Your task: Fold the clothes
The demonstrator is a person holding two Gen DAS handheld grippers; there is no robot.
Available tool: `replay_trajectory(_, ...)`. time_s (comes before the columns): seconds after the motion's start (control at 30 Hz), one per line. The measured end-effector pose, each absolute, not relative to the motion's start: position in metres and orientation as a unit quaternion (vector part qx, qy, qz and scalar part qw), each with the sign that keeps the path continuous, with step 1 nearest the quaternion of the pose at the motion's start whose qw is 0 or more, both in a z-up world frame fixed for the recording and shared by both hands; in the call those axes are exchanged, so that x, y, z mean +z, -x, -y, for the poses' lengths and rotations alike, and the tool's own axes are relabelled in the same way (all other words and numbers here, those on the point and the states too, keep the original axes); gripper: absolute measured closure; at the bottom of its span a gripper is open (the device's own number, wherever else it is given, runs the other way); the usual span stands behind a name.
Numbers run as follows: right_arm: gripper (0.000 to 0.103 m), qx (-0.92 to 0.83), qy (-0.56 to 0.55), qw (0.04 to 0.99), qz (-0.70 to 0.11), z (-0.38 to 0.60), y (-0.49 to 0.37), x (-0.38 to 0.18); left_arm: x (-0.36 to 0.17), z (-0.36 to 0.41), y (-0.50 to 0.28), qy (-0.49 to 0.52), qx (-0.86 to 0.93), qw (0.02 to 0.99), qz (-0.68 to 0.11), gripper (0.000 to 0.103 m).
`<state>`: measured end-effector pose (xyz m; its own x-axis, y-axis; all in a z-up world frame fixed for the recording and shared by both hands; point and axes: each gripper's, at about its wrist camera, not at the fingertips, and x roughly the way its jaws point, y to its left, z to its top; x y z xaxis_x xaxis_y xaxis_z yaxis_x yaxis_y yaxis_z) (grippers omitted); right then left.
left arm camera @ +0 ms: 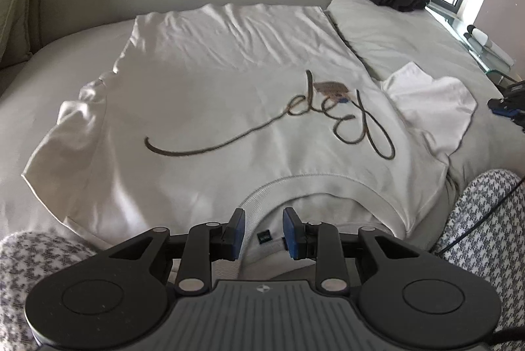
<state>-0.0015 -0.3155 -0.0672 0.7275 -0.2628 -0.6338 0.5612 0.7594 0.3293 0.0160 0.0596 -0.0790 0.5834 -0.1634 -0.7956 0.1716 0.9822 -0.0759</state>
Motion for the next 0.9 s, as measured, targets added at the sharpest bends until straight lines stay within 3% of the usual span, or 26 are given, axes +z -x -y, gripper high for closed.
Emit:
replay_trajectory(0.17, 0.091, -0.048, -0.283, 0.888, -0.359, 0.252, -0.002, -0.058, -0.077, -0.064, -0.022, -0.019, -0.048, 0.9, -0.432, 0.075)
replay_trajectory(0.47, 0.09, 0.089, -0.175, 0.85, -0.489, 0.144, -0.006, -0.11, -0.097, -0.065, -0.005, -0.068, -0.047, 0.874, -0.48, 0.081)
replay_trajectory(0.57, 0.09, 0.099, -0.156, 0.845, -0.502, 0.14, 0.012, -0.106, -0.086, -0.081, 0.003, -0.011, -0.087, 0.866, -0.493, 0.081)
replay_trajectory(0.63, 0.09, 0.103, -0.161, 0.842, -0.505, 0.139, 0.017, -0.097, -0.066, -0.103, 0.009, 0.032, -0.085, 0.885, -0.457, 0.08)
replay_trajectory(0.67, 0.088, 0.108, -0.167, 0.845, -0.496, 0.14, 0.019, -0.091, -0.057, -0.115, 0.011, 0.044, -0.072, 0.896, -0.436, 0.078)
replay_trajectory(0.77, 0.065, 0.122, -0.189, 0.86, -0.457, 0.138, 0.007, -0.077, -0.032, -0.154, 0.013, 0.082, -0.022, 0.921, -0.381, 0.066)
replay_trajectory(0.9, 0.063, 0.136, -0.23, 0.85, -0.454, 0.129, -0.023, -0.08, -0.02, -0.221, 0.007, 0.169, 0.038, 0.919, -0.355, 0.06)
